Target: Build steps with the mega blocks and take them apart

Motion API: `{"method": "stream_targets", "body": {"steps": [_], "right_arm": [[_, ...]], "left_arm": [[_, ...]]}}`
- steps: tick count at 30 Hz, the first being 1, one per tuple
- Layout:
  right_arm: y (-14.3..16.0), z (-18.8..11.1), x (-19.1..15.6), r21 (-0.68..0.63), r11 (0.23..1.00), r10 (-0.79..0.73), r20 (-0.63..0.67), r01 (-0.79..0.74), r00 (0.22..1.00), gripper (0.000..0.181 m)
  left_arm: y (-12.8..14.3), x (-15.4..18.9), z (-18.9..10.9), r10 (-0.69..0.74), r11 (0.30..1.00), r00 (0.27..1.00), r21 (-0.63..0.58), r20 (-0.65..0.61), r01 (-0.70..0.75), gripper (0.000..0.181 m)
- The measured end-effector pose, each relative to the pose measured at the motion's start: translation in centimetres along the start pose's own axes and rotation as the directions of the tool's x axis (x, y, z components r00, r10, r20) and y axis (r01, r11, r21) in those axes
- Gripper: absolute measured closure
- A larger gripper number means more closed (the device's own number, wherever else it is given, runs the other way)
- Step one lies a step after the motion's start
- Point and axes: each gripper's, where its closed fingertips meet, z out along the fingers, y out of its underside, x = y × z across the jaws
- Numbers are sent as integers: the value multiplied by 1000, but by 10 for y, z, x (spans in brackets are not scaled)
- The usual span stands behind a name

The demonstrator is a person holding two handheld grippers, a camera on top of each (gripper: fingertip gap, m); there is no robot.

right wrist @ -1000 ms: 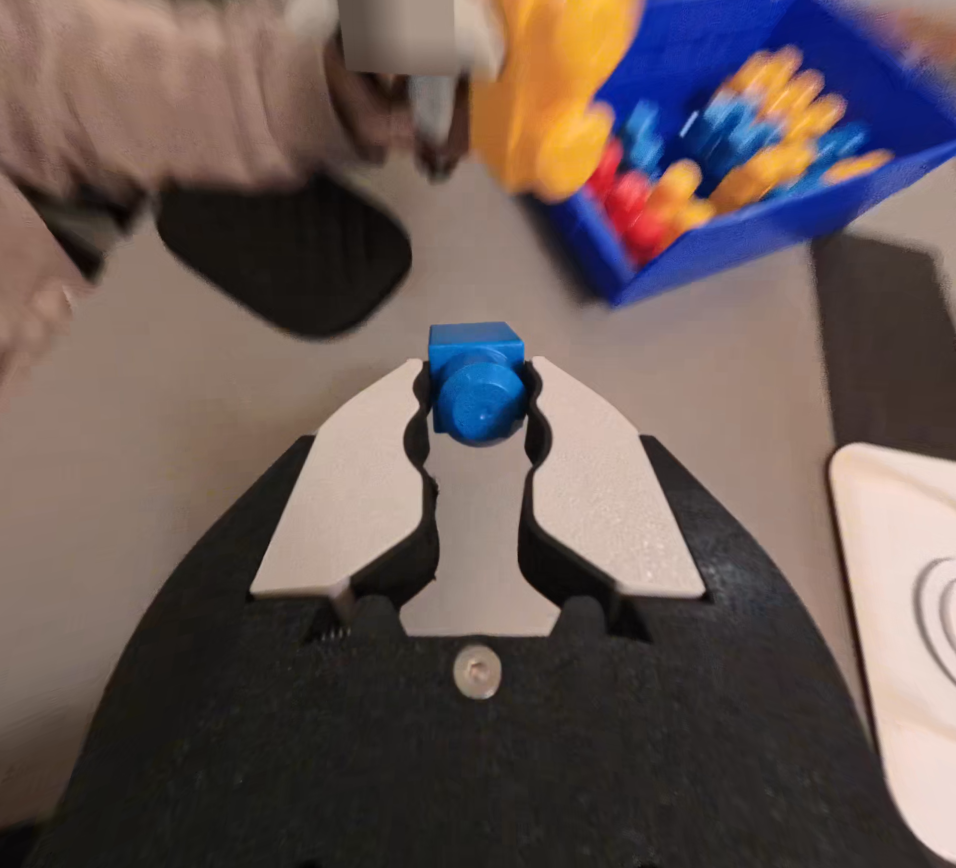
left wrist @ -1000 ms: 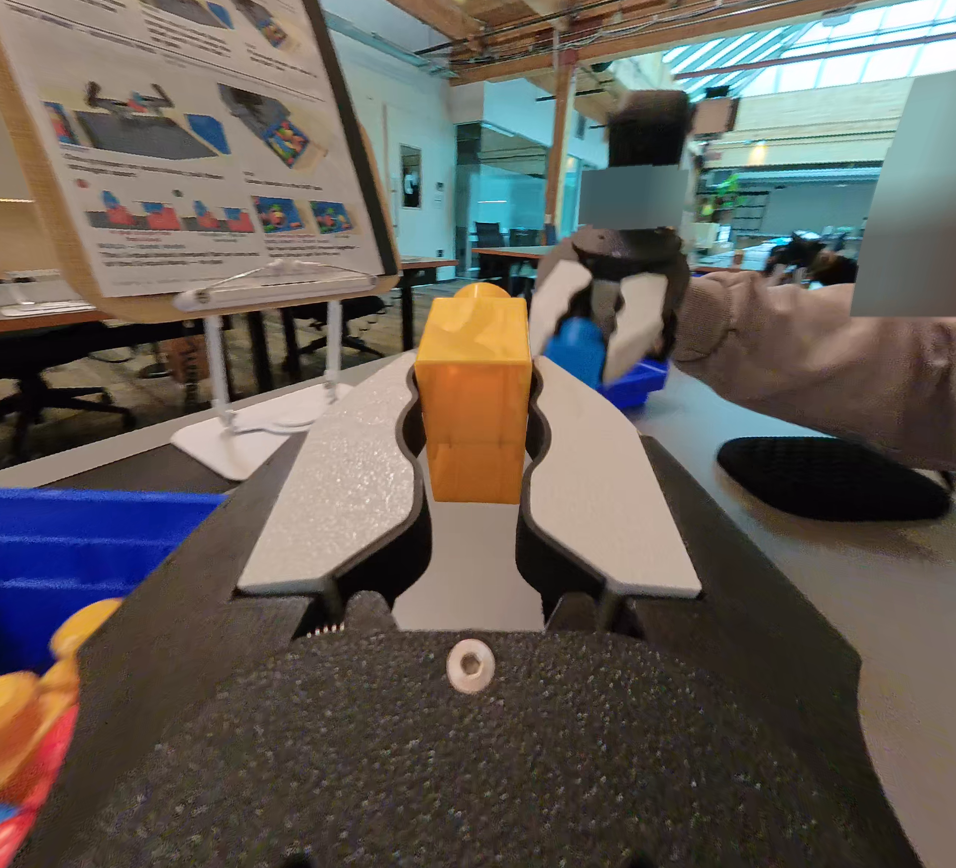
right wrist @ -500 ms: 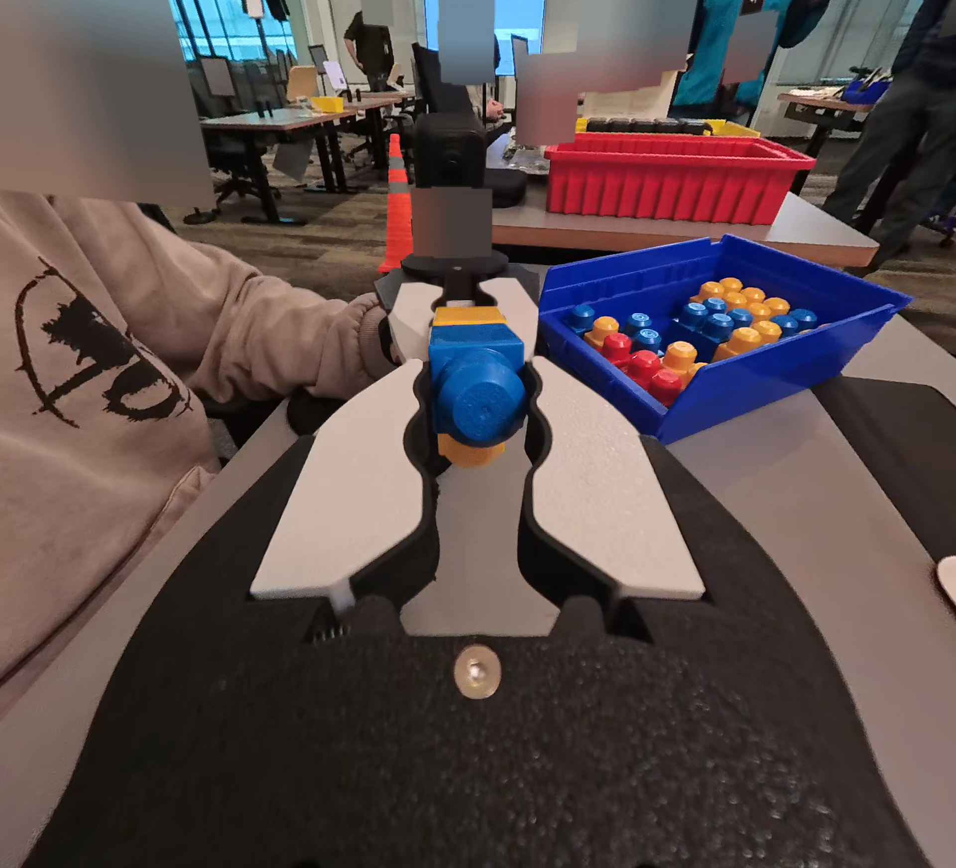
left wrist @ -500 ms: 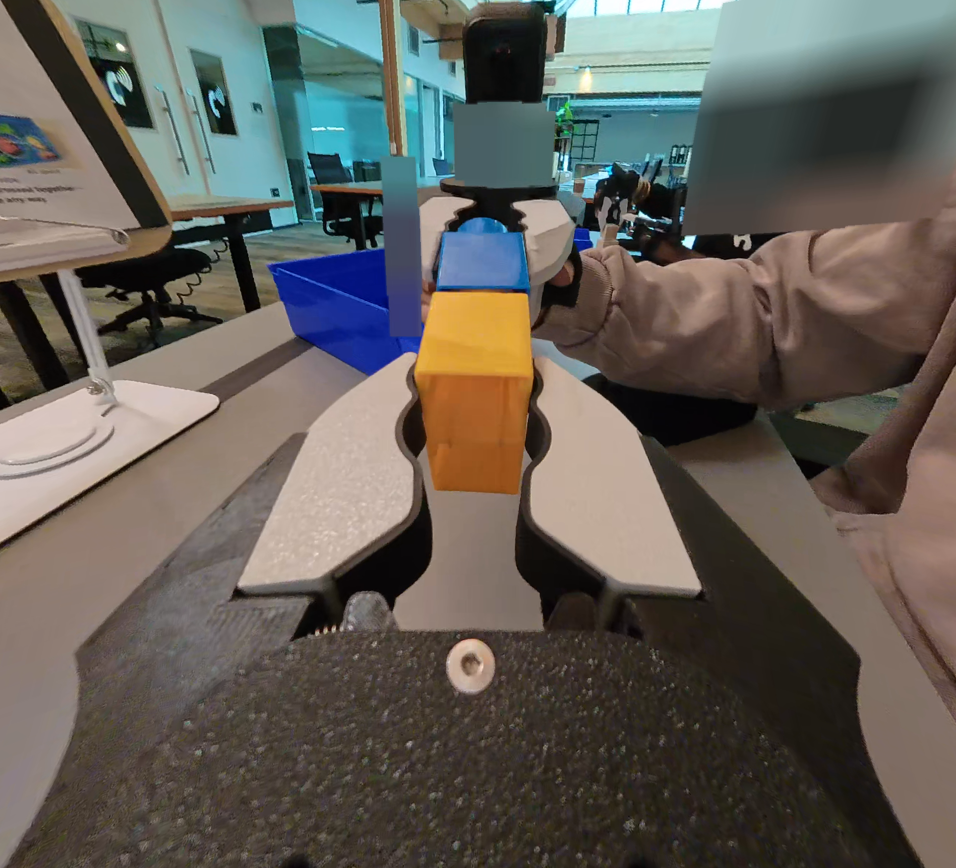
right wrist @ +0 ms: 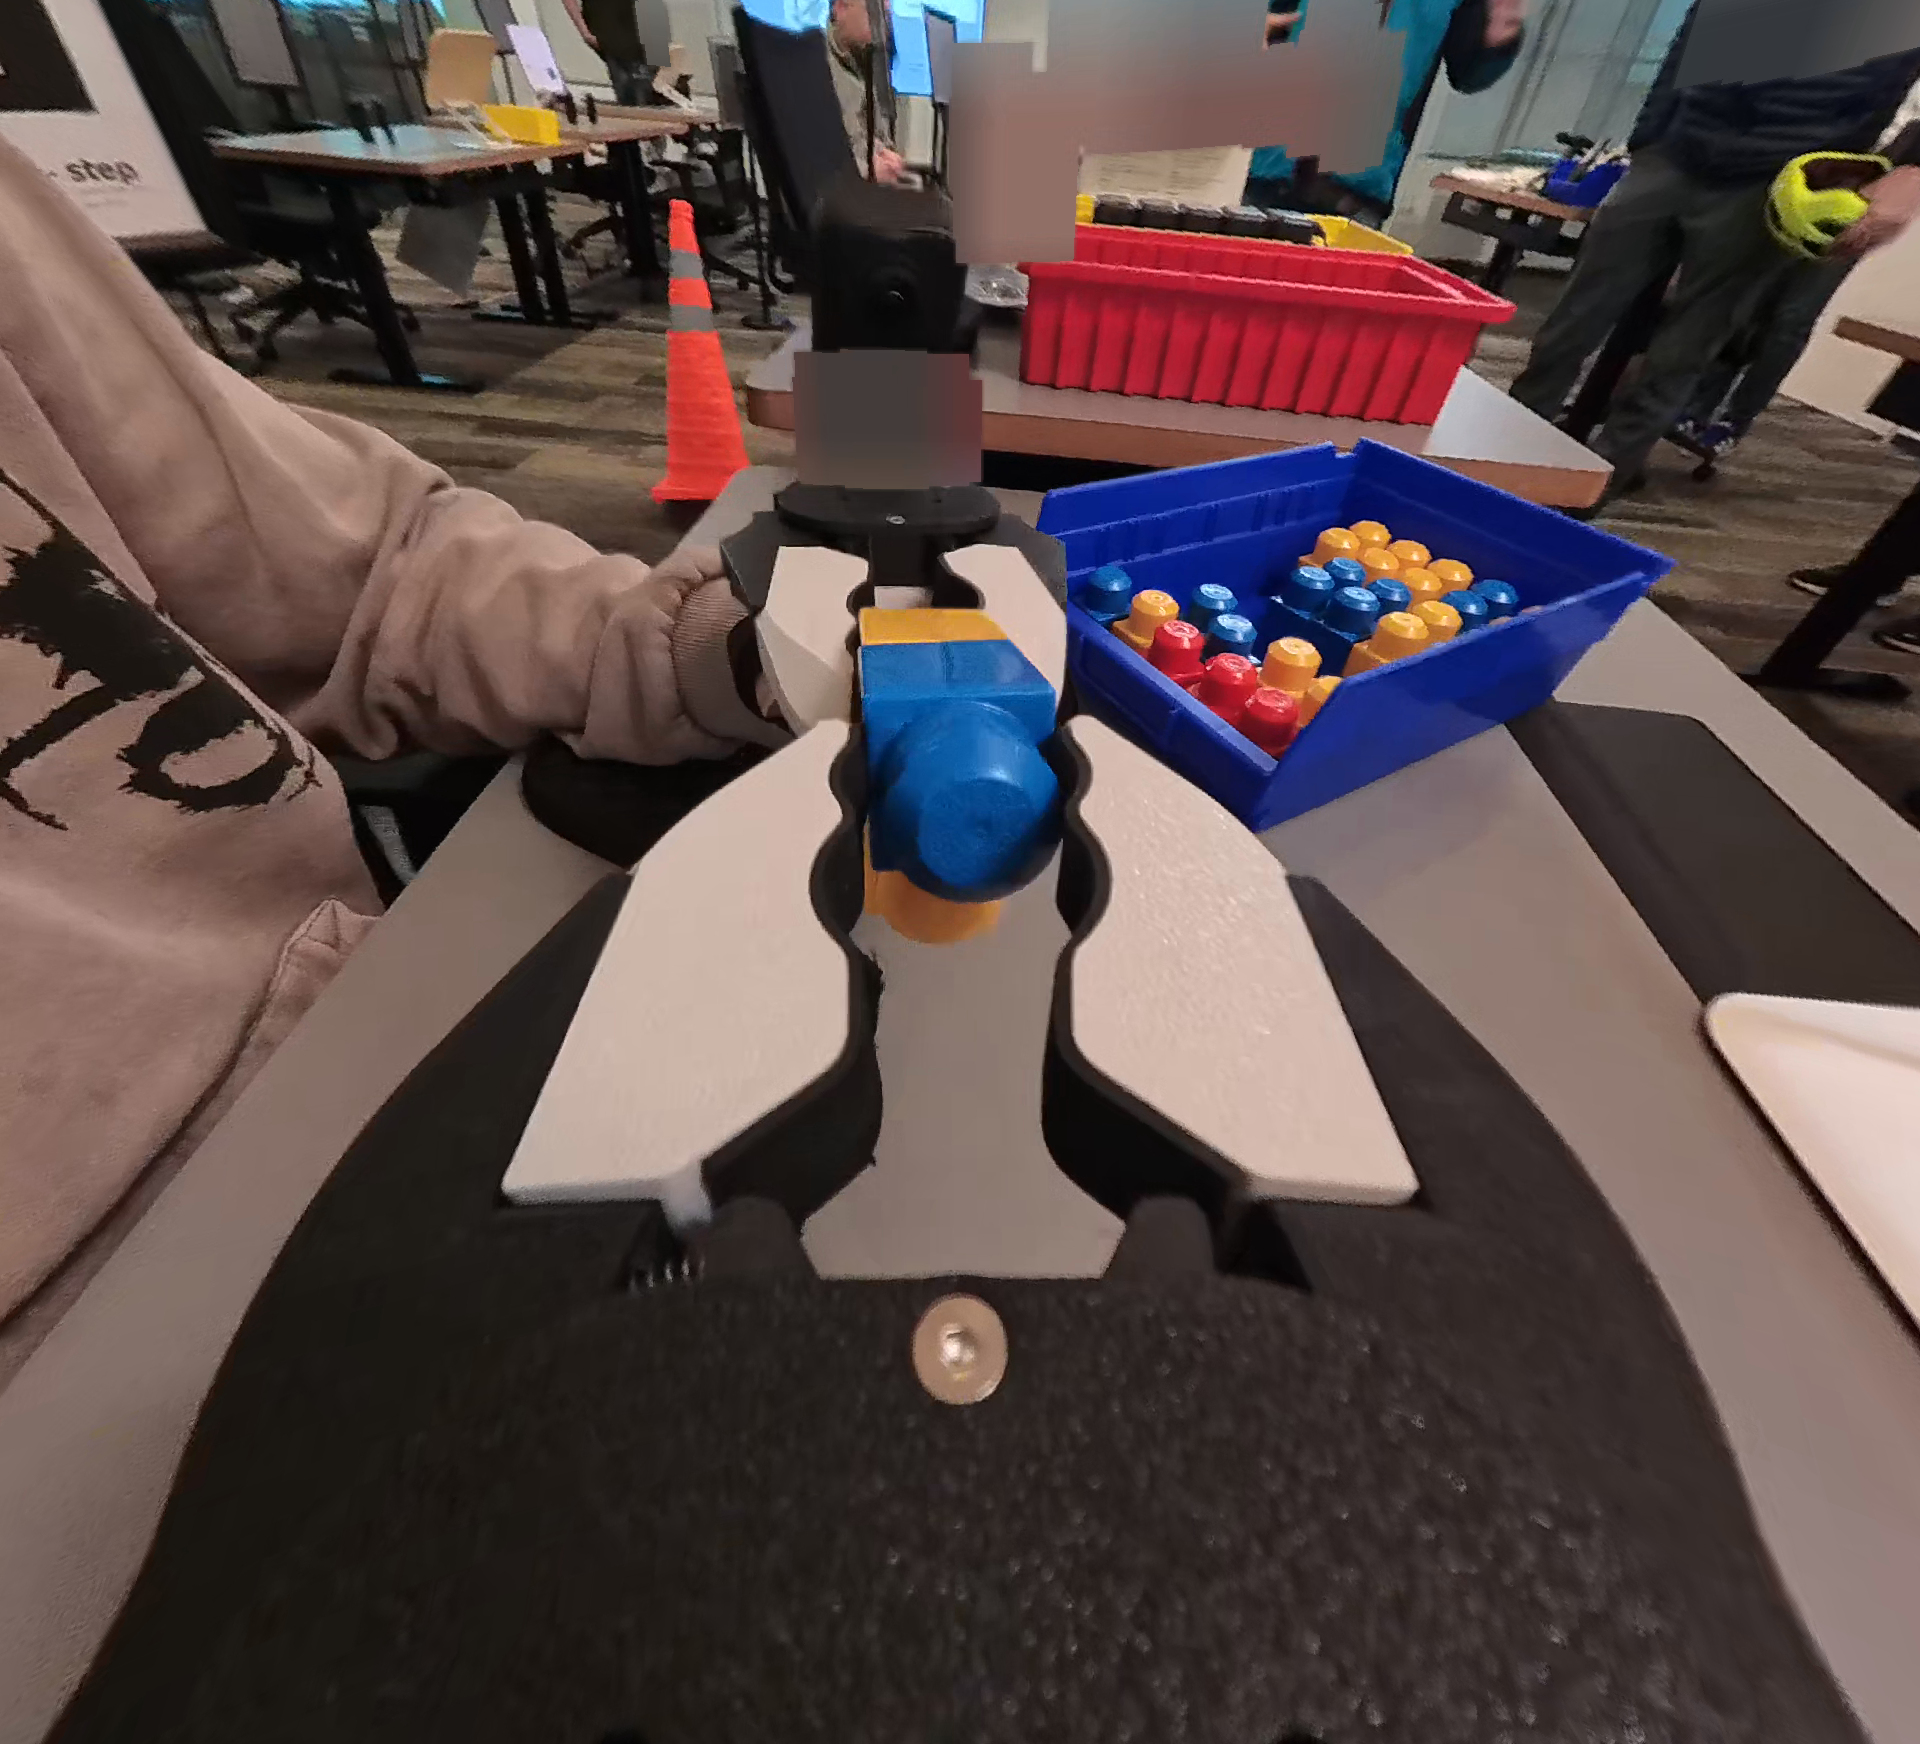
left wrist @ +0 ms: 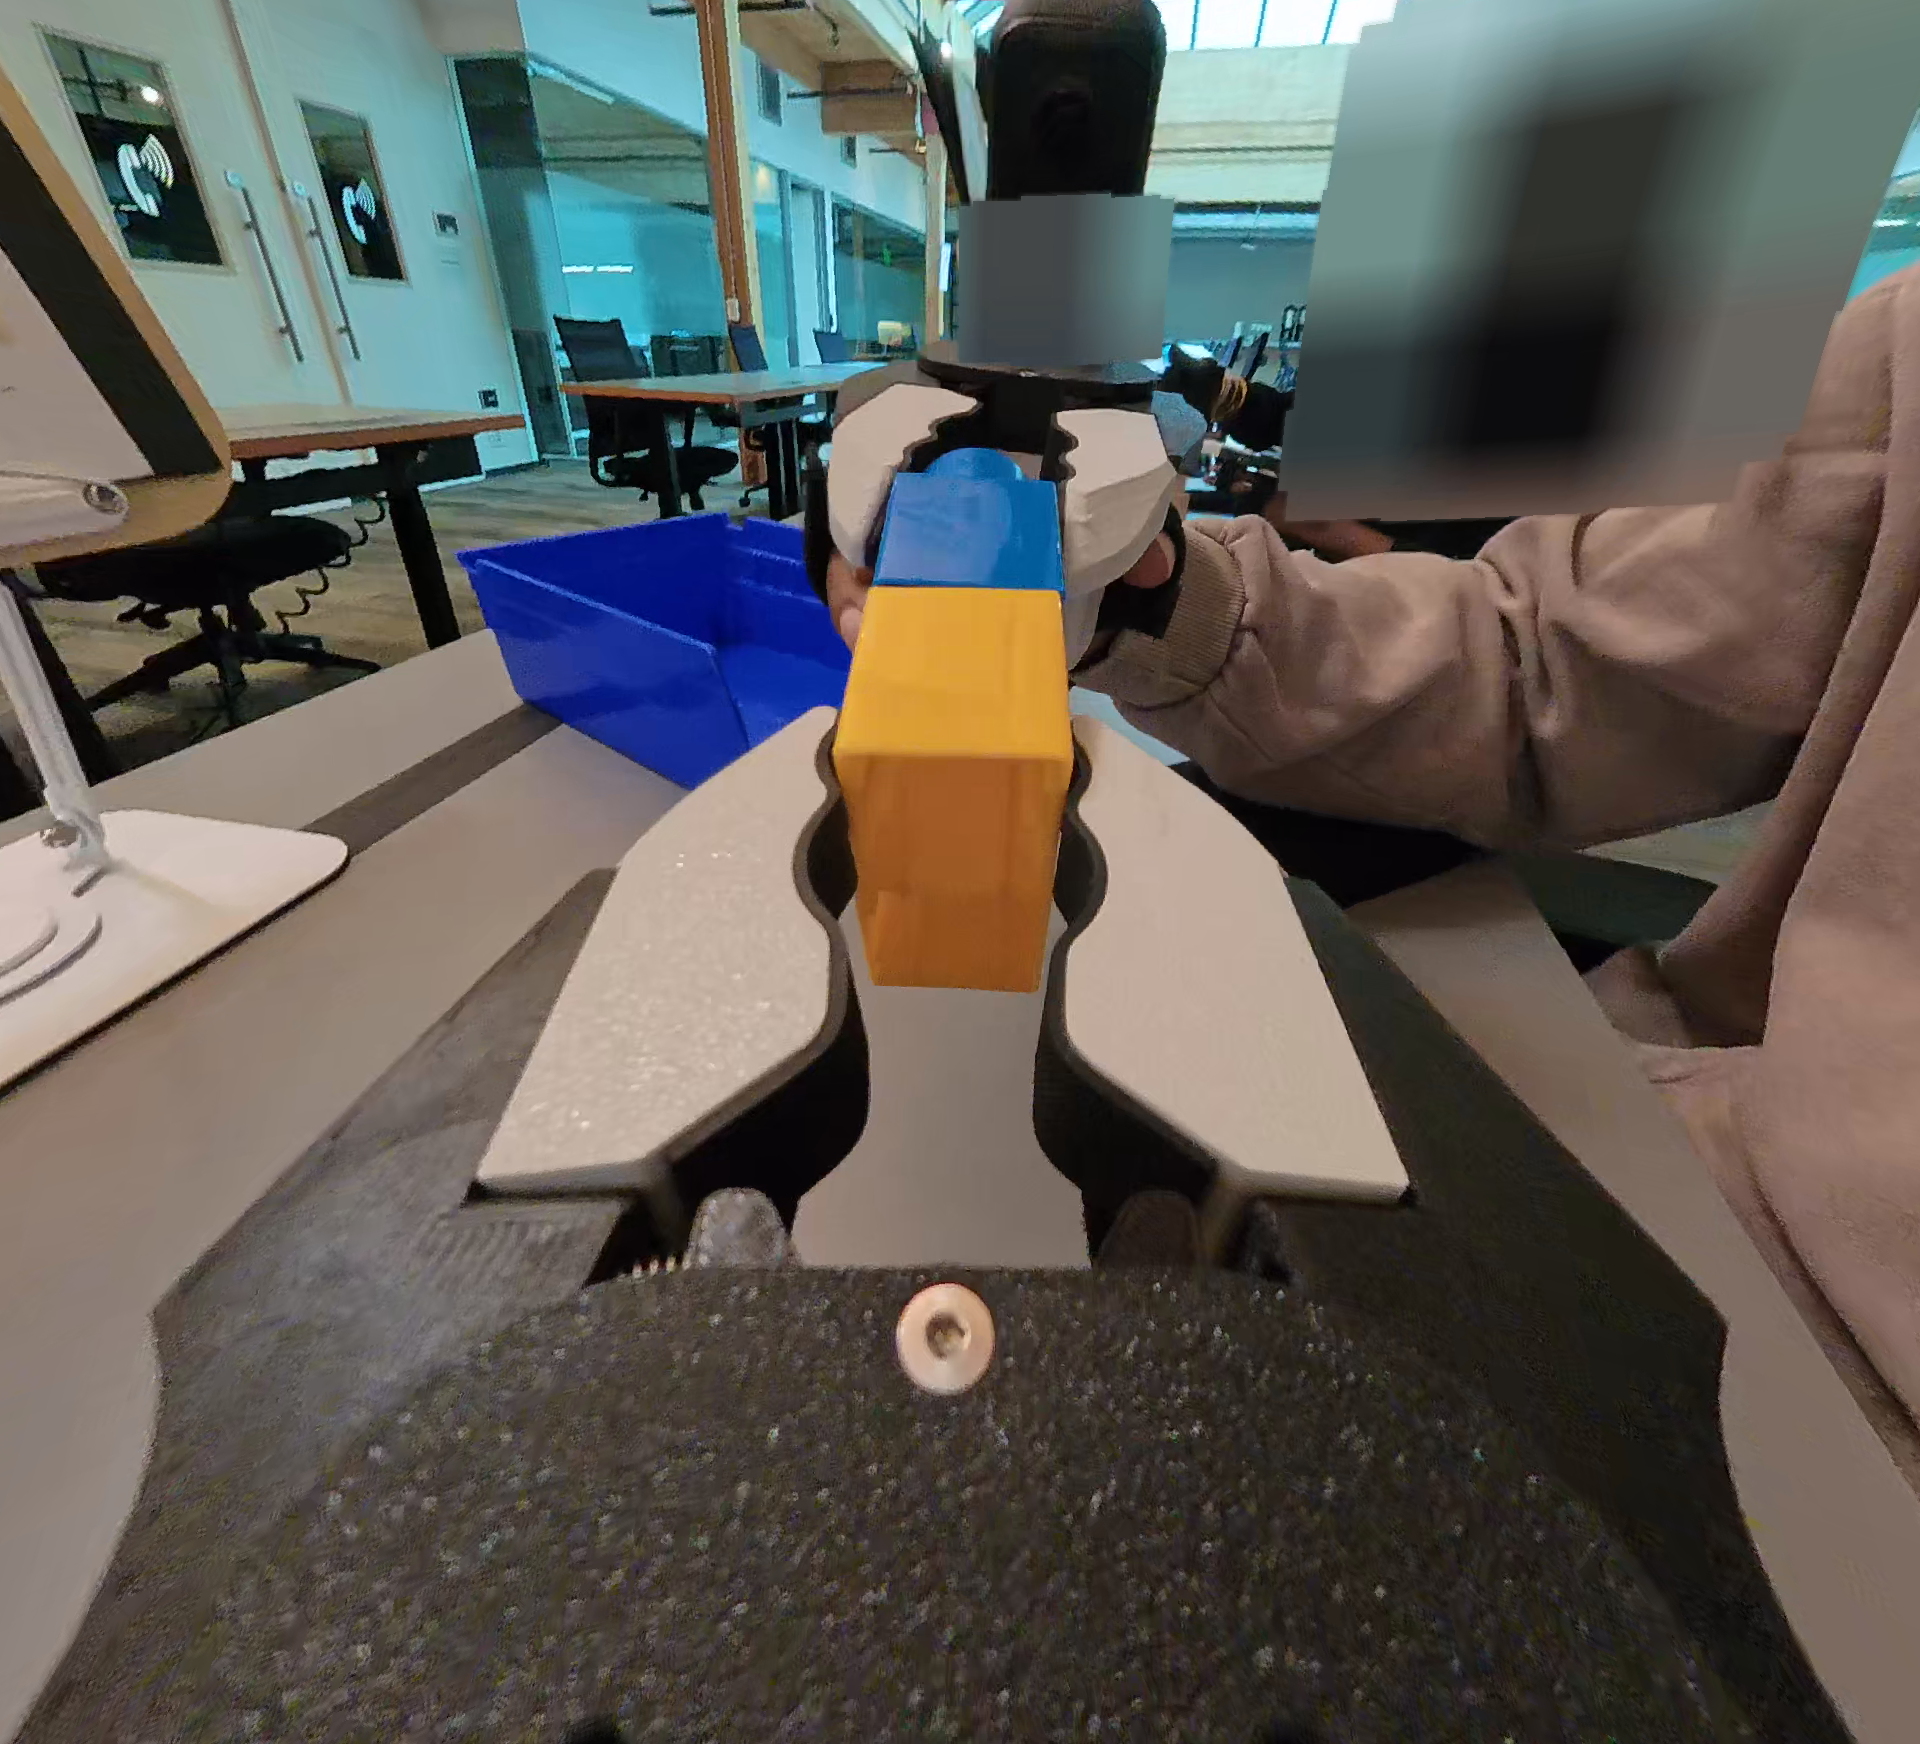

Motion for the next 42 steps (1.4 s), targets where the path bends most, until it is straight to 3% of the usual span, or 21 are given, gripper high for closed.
{"method": "stream_targets", "body": {"steps": [4, 11, 14, 18, 23, 27, 31, 37, 42], "right_arm": [[-9, -16, -1, -1, 1000, -22, -38, 22, 999, 146], [3, -24, -12, -43, 999, -13, -39, 12, 999, 153], [4, -37, -10, -106, 994, -22, -66, 15, 998, 154], [-13, -96, 31, -278, 960, -65, -198, 7, 978, 154], [-12, -206, 123, -607, 784, -163, -400, -128, 902, 153], [19, -286, 186, -733, 601, -194, -521, -319, 831, 153], [73, -333, 222, -767, 444, -188, -586, -464, 788, 153], [142, -343, 251, -752, 360, -126, -625, -551, 770, 153], [172, -342, 268, -754, 335, -111, -627, -564, 771, 153]], "left_arm": [[-1, 2, -1, 9, 1000, 1000, 7, -9, -9, 145], [13, 13, 7, 21, 999, 999, -44, -37, -22, 144], [17, 5, 11, 34, 998, 999, -61, 29, -32, 140], [12, -22, -2, 56, 998, 981, -24, 185, -52, 154], [1, -42, -19, 107, 993, 935, 4, 337, -115, 167], [1, -47, -25, 113, 993, 919, 1, 377, -122, 169], [5, -52, -29, 118, 992, 907, -15, 405, -122, 171], [13, -58, -30, 116, 993, 903, -42, 413, -108, 172], [18, -61, -31, 113, 993, 903, -60, 414, -97, 172]]}}
